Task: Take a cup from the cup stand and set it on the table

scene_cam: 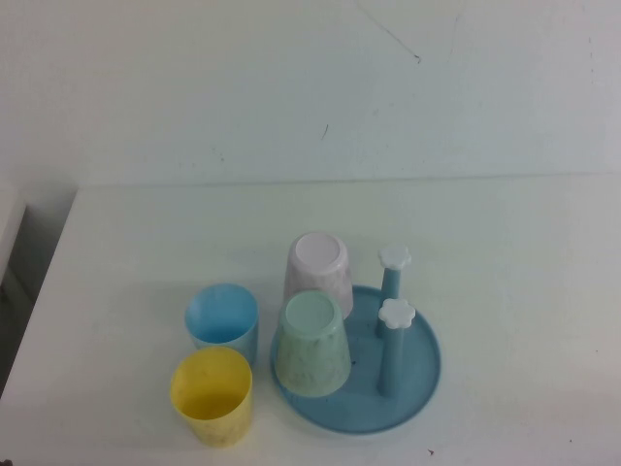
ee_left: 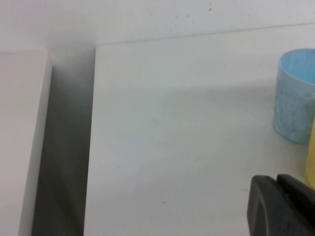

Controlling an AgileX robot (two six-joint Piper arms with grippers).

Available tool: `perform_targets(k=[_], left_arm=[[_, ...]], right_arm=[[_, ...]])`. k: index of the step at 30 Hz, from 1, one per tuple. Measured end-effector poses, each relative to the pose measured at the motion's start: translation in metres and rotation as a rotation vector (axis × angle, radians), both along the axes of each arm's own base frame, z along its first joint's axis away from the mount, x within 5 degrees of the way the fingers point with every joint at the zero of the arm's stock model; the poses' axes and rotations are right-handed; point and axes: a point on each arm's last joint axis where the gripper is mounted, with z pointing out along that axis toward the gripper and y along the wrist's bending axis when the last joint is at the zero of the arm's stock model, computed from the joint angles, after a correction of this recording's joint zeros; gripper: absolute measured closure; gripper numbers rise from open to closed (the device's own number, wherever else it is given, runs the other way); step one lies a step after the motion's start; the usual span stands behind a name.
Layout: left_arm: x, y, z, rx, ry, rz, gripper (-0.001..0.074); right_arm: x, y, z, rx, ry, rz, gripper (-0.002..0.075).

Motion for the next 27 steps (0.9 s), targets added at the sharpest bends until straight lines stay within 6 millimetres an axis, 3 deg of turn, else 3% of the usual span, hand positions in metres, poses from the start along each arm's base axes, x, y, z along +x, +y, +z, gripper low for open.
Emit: perform_targets(k=[27], left_arm=[[0.001,0.0,0.0011,-0.003,-0.029,0.002,0.0738]], right_arm=[[0.0014,0.0002,0.0023,-0.004,-0.039,0.003,0.0728]])
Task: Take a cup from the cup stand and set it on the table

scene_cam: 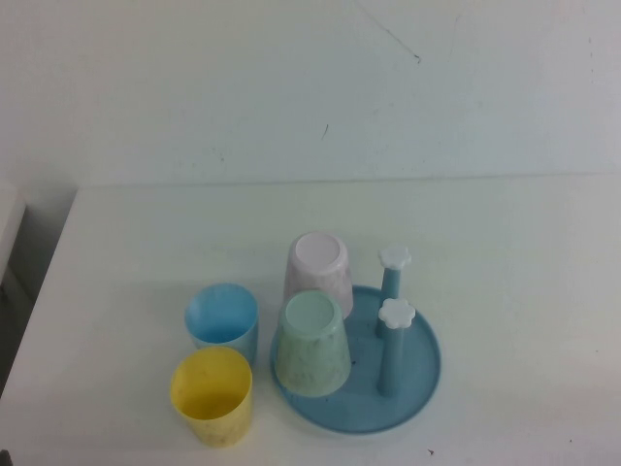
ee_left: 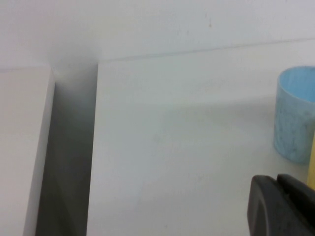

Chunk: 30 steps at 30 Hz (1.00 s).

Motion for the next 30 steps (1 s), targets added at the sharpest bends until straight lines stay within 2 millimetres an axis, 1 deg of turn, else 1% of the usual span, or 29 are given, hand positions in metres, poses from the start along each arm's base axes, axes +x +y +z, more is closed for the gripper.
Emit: perform_targets(k=[4,9,11,14,16,20,23,26,28,30], left_arm=[[0.003,0.0,0.011,-0.022,-0.134,0.007,0.0738],[0.003,0.001,0.034,-0.063,-0.387,0.021,0.0738],[0.002,0.002,0.041,-0.073,-0.46,0.026,0.0738],[0.0,0.003,0.048,-0.082,-0.54,0.03,0.0738],[0.0,0.003,0.05,-0.085,-0.567,0.032,0.0738],[-0.001,0.003,0.053,-0.098,-0.599,0.034,0.0738],[-0.002,0.004,0.055,-0.171,-0.616,0.033,0.0738],[-0.001,0.003,0.056,-0.196,-0.551,0.029,0.0738],[-0.004,0.003,0.069,-0.187,-0.512,0.023,0.0738],[-0.01,0.003,0.09,-0.174,-0.524,0.018,0.0738]], right_arm=[[0.003,0.001,0.013,-0.011,-0.148,0.012,0.0728],[0.004,0.003,0.04,-0.03,-0.442,0.036,0.0728],[0.002,0.004,0.049,-0.038,-0.542,0.045,0.0728],[-0.001,0.005,0.06,-0.044,-0.668,0.056,0.0728],[-0.003,0.006,0.064,-0.047,-0.719,0.06,0.0728],[-0.004,0.006,0.067,-0.069,-0.753,0.062,0.0728],[-0.004,0.006,0.067,-0.075,-0.757,0.062,0.0728],[-0.003,0.005,0.066,-0.077,-0.707,0.057,0.0728],[-0.002,0.004,0.068,-0.08,-0.608,0.046,0.0728],[-0.004,0.003,0.078,-0.088,-0.522,0.035,0.0728]])
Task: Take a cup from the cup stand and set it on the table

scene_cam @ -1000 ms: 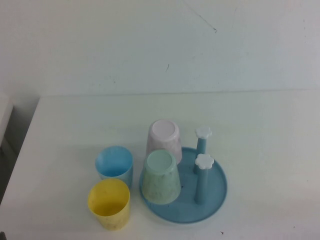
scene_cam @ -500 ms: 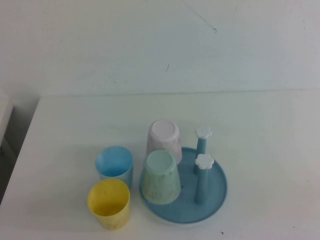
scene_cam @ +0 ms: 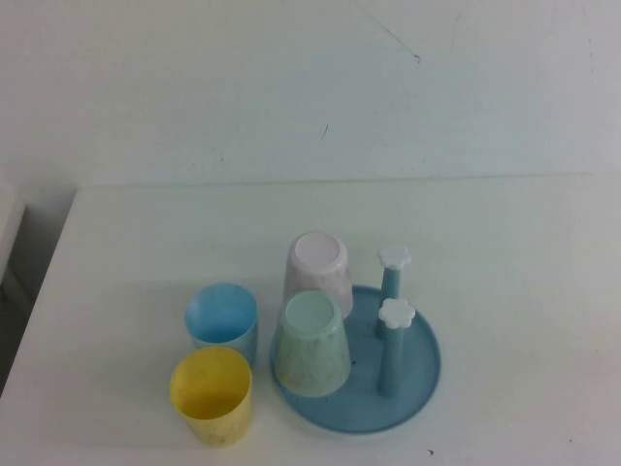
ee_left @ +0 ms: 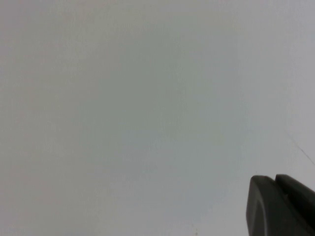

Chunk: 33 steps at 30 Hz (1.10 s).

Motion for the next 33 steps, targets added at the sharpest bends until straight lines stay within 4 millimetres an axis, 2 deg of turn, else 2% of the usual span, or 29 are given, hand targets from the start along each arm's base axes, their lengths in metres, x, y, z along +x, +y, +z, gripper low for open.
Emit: perform_targets(k=[4,7,11,14,20,25,33], left_arm=[[-0.009,0.0,0.036,0.035,0.058,-0.002,0.0738],[-0.008,0.0,0.055,0.058,0.161,-0.008,0.0738],[0.003,-0.004,0.069,0.086,0.381,-0.036,0.0738],[0.014,-0.009,0.075,0.091,0.524,-0.085,0.0738],[0.054,-0.03,0.076,-0.037,0.806,-0.255,0.0738],[0.098,-0.047,0.071,-0.013,0.968,-0.41,0.0738],[0.169,-0.072,0.056,0.134,1.159,-0.624,0.0738]], right_arm=[[-0.009,-0.001,0.025,0.001,0.085,-0.02,0.0728],[-0.011,-0.002,0.04,0.026,0.172,-0.022,0.0728],[-0.007,0.0,0.056,0.086,0.264,-0.001,0.0728],[0.003,0.001,0.058,0.119,0.357,0.017,0.0728],[0.022,0.005,0.045,0.092,0.646,0.057,0.0728],[0.036,0.01,0.028,0.035,0.879,0.147,0.0728],[0.048,0.016,0.021,-0.036,0.951,0.242,0.0729]])
